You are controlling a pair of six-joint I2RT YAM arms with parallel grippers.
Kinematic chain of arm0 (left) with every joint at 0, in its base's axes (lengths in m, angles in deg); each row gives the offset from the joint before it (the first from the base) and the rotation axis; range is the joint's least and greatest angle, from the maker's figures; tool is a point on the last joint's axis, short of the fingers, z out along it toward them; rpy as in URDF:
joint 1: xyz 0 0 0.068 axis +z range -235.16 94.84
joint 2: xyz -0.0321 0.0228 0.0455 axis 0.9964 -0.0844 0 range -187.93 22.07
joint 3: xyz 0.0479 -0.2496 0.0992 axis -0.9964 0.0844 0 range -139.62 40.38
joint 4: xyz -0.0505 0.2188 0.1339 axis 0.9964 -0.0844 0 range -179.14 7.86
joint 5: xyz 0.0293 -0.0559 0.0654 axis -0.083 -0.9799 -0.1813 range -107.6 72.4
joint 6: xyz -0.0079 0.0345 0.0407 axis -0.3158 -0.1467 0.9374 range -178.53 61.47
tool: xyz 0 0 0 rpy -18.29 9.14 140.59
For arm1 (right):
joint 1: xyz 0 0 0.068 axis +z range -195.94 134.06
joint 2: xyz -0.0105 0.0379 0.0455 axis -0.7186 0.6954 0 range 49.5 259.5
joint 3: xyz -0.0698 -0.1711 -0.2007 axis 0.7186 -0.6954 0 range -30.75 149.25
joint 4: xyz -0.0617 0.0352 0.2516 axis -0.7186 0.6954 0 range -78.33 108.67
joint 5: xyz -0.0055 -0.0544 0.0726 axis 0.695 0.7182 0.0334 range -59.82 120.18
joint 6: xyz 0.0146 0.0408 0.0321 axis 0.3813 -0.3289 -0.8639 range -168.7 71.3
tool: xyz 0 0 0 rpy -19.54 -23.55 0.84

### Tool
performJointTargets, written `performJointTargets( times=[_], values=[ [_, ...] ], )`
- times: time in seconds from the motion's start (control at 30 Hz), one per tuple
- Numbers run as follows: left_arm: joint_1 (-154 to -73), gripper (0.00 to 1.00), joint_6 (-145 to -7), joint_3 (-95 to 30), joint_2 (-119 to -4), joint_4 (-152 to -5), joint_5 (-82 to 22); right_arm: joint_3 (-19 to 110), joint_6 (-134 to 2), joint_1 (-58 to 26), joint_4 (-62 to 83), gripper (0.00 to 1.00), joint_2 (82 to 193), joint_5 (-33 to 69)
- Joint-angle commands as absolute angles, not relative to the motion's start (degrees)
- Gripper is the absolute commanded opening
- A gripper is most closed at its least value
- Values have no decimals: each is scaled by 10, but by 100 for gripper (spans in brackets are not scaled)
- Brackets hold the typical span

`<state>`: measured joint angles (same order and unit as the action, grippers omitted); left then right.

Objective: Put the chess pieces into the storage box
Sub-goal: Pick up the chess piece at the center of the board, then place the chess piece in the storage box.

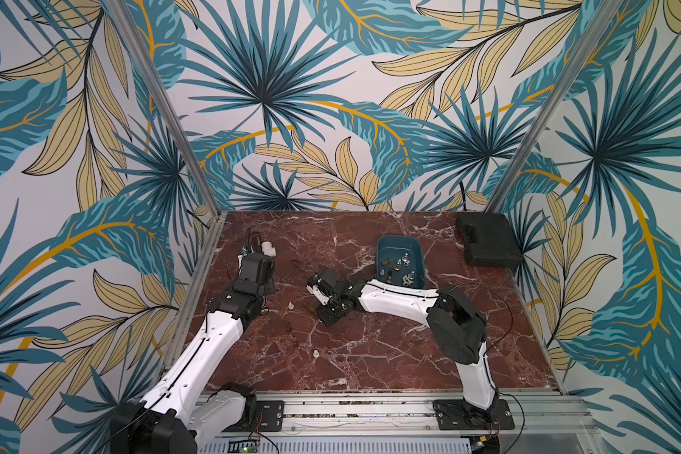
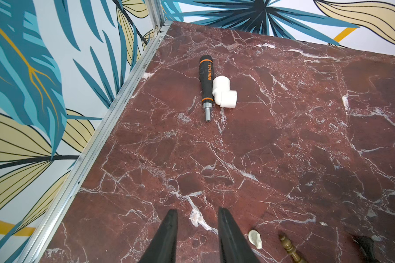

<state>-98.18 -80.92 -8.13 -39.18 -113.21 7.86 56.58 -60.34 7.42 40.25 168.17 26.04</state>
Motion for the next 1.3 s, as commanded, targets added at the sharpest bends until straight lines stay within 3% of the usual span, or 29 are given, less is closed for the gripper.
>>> performJointTargets(
  times=[0.0, 0.23, 0.63, 0.9, 1.27],
  values=[
    [-977, 33, -809, -80, -379, -1129, 75, 576, -598, 75, 408, 26, 1696, 261],
    [-977, 33, -809, -81, -379, -1129, 74, 566, -598, 76, 414, 16, 1657, 264],
    [-977, 34, -799, -88, -381, -1118, 27, 566, -614, 52, 465, 16, 1530, 303],
    [-979, 34, -787, -120, -439, -1104, -46, 600, -599, -95, 513, 16, 1512, 357],
    [-1017, 34, -765, -175, -527, -1117, -84, 686, -592, -244, 532, 16, 1638, 378]
  ],
)
